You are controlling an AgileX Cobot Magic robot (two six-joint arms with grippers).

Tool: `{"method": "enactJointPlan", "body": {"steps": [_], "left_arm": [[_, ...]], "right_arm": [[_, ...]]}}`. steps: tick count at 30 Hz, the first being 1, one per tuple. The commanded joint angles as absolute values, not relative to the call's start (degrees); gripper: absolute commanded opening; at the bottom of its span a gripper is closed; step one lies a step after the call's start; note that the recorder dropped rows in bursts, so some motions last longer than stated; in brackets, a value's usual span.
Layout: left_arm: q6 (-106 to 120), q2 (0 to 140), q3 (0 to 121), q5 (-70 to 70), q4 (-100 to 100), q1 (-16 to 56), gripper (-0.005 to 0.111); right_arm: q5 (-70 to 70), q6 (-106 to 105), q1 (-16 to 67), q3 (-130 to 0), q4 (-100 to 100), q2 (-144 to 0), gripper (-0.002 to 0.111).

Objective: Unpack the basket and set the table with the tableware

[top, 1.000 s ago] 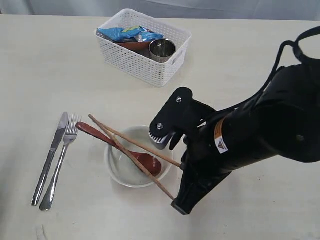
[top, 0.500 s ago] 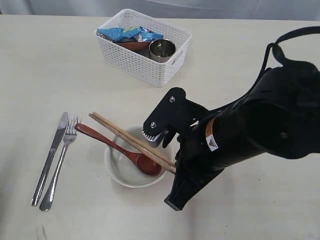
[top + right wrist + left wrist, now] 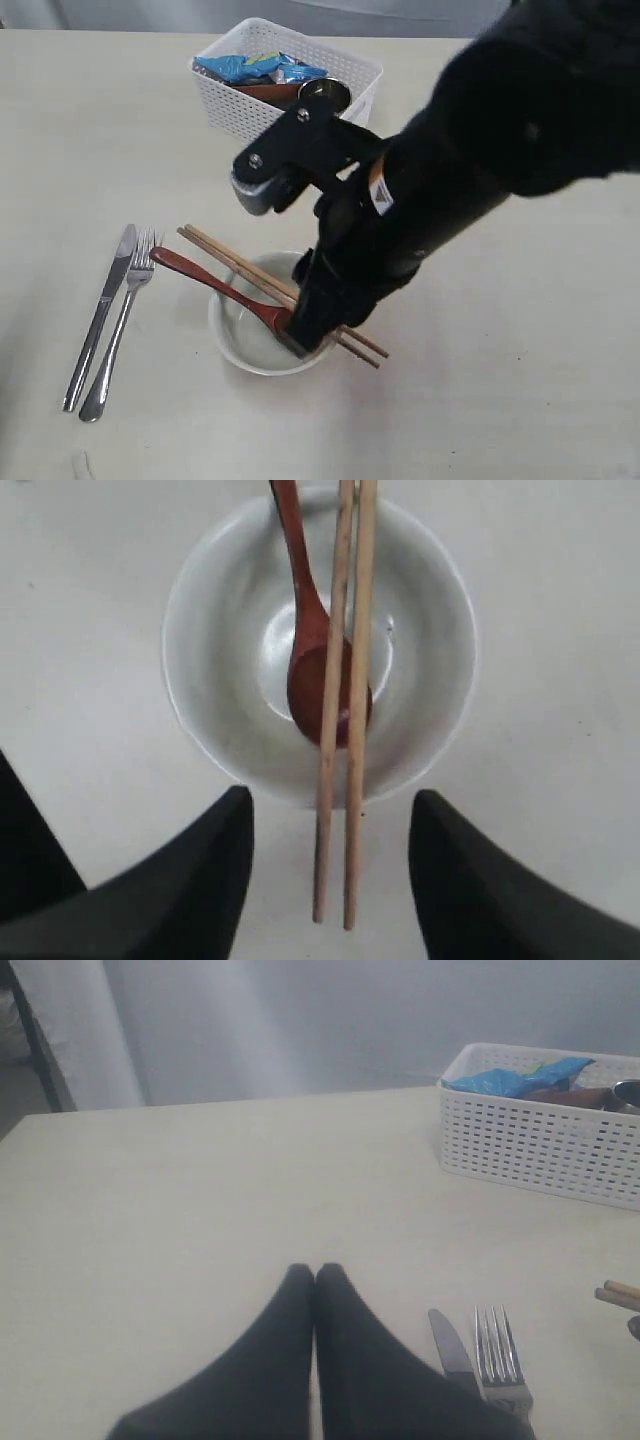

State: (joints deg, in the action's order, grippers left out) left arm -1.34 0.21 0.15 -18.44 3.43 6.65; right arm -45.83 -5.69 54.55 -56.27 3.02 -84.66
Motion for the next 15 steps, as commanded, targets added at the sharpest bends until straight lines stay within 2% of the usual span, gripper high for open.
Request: {"method": "enactJointPlan", "body": {"steps": [1, 7, 15], "left_arm": [[-1.3, 0.0, 0.0, -18.3, 3.2, 6.5, 0.000], [-1.3, 0.0, 0.0, -18.3, 3.2, 6.5, 0.000], [-1.3, 0.0, 0.0, -18.3, 3.1, 6.5, 0.000]], "right_arm": [[-52.2, -7.8, 53.8, -65.7, 5.7, -91.5, 0.048], [-55.9, -11.6, 53.8, -73.2, 8.3, -101.1, 0.048], [-54.5, -12.0, 53.8, -73.8, 6.3, -107.1, 0.048]]}}
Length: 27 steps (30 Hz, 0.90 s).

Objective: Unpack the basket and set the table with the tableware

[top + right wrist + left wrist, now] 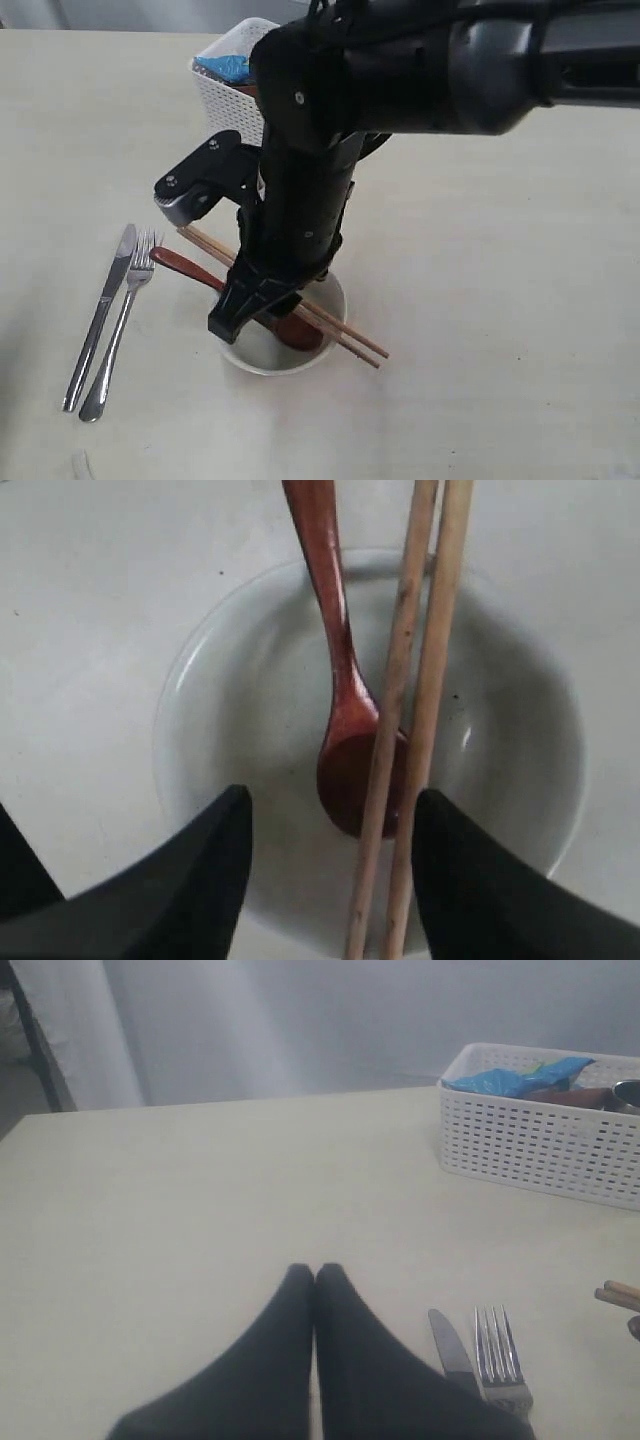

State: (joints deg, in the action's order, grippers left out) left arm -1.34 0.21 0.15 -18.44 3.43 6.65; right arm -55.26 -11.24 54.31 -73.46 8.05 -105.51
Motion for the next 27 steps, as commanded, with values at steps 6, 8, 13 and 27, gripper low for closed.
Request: {"method": "enactJointPlan", "body": {"steps": [6, 8, 13, 27], "left_arm": [[-1.3, 0.0, 0.0, -18.3, 3.1, 6.5, 0.000], [-1.3, 0.0, 0.0, -18.3, 3.1, 6.5, 0.000], [-1.3, 0.0, 0.0, -18.3, 3.1, 6.5, 0.000], [-1.3, 0.0, 0.0, -18.3, 3.1, 6.5, 0.000]], "right_arm": [[-51.3, -12.0, 53.8, -73.8, 4.5, -107.7, 0.048], [-51.3, -12.0, 53.8, -73.8, 4.5, -108.1, 0.048], [-51.3, -11.6, 53.8, -73.8, 4.4, -110.9, 0.048], [-51.5, -2.8, 53.8, -73.8, 4.5, -110.9, 0.000]]}}
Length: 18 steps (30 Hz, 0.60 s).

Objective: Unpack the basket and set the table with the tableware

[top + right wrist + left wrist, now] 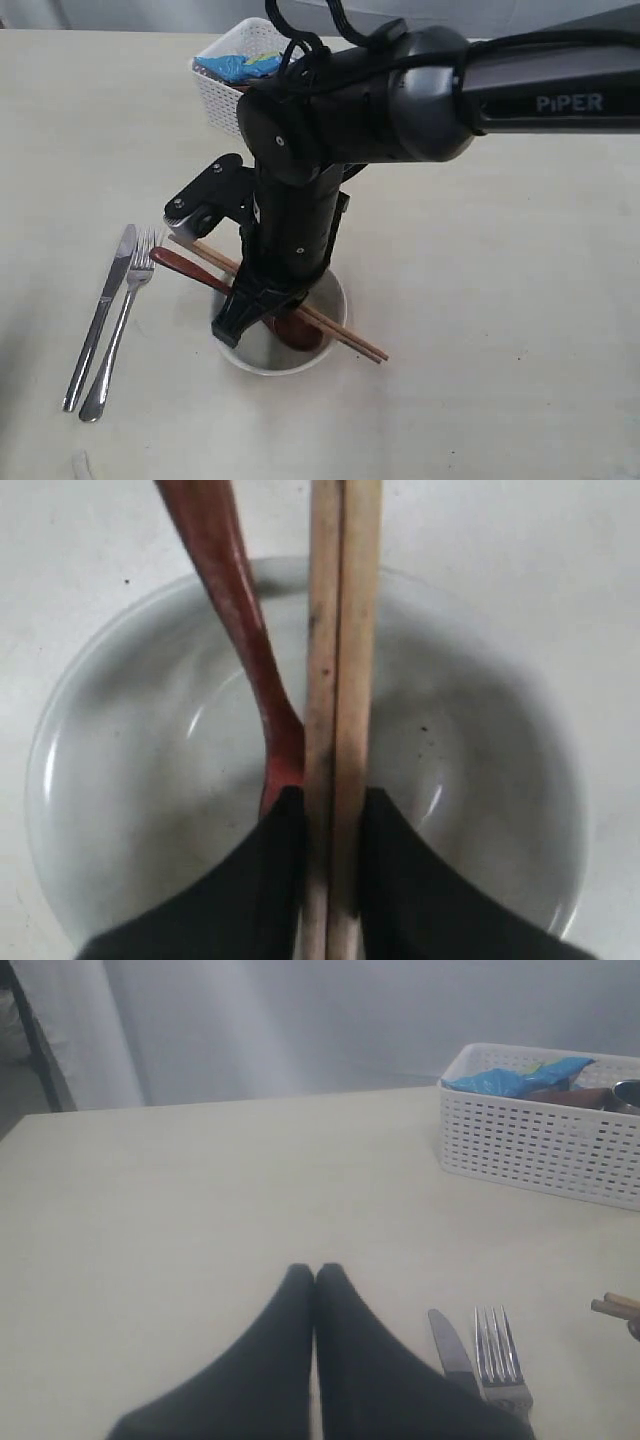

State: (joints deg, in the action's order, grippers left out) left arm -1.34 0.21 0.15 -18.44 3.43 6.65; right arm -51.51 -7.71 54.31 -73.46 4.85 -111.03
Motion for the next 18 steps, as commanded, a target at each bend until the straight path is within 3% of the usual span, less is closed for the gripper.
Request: {"method": "enactJointPlan", "body": {"steps": [1, 18], "left_arm": [[-1.3, 0.0, 0.0, -18.3, 3.1, 6.5, 0.000], [-1.3, 0.0, 0.0, -18.3, 3.1, 6.5, 0.000]], "right_arm": [[-51.5, -1.6, 53.8, -73.8, 4.6, -110.9, 0.000], [-51.5, -1.3, 55.0, -73.8, 5.9, -110.8, 0.000]]}}
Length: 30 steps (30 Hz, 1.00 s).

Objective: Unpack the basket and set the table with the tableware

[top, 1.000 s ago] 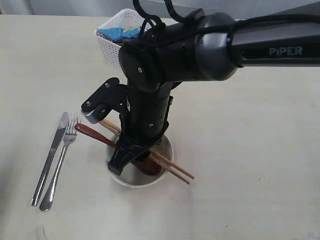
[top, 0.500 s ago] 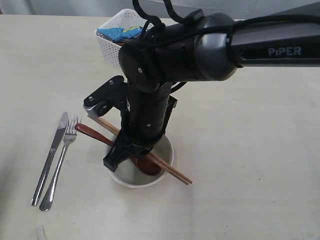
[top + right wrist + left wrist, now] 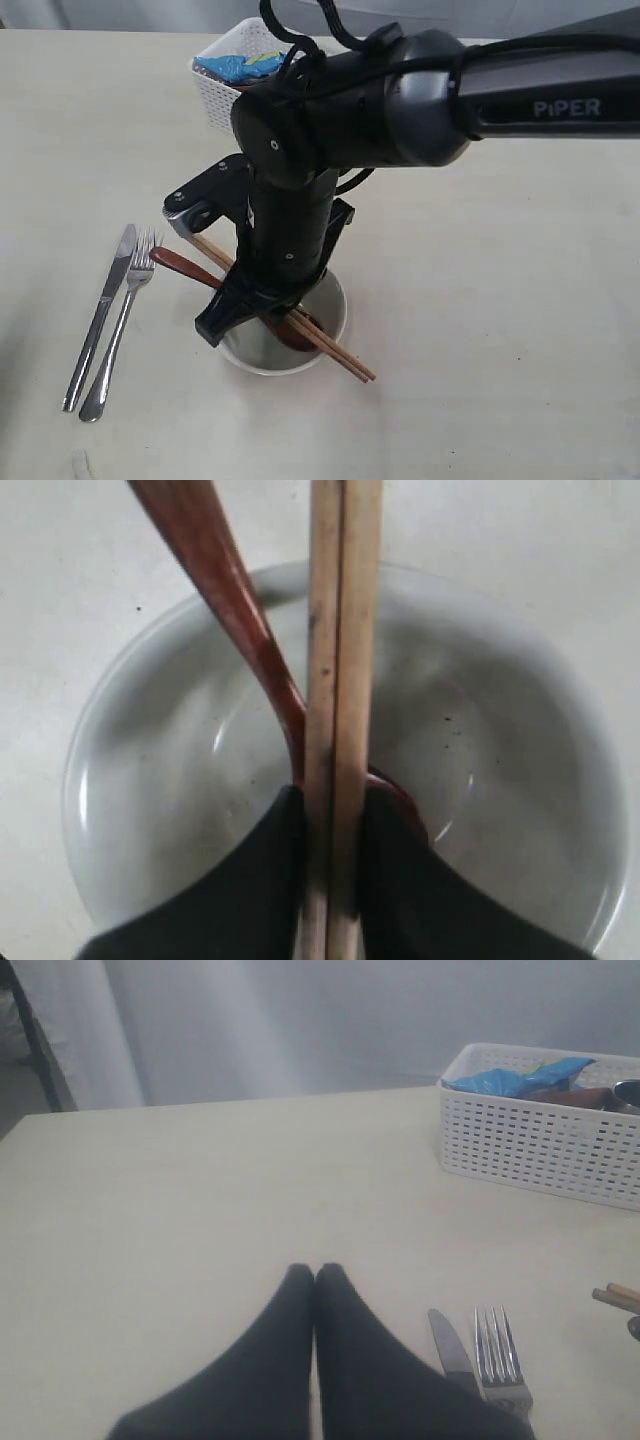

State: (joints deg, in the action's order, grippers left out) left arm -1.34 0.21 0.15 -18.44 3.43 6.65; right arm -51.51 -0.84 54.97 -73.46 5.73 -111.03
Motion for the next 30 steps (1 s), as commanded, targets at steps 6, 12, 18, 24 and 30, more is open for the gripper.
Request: {"method": "enactJointPlan", "body": {"steps": [6, 12, 18, 24, 30], "left_arm": [[-1.3, 0.0, 0.0, -18.3, 3.1, 6.5, 0.000], [-1.3, 0.0, 0.0, -18.3, 3.1, 6.5, 0.000], [-1.3, 0.0, 0.0, -18.3, 3.1, 6.5, 0.000], [-1.3, 0.0, 0.0, -18.3, 3.1, 6.5, 0.000], [-1.3, 0.0, 0.0, -18.3, 3.1, 6.5, 0.000]], "right_arm": [[-51.5, -2.1, 55.0, -73.8, 5.7, -110.8, 0.000], [-51.4, -2.1, 55.0, -73.8, 5.7, -110.8, 0.035], [-51.4, -2.1, 55.0, -73.9, 4.4, -110.6, 0.044], [-51.1, -1.1, 55.0, -73.9, 0.6, -108.1, 0.044], [-51.4, 1.2, 55.0, -74.4, -3.8, -103.2, 0.044]]}}
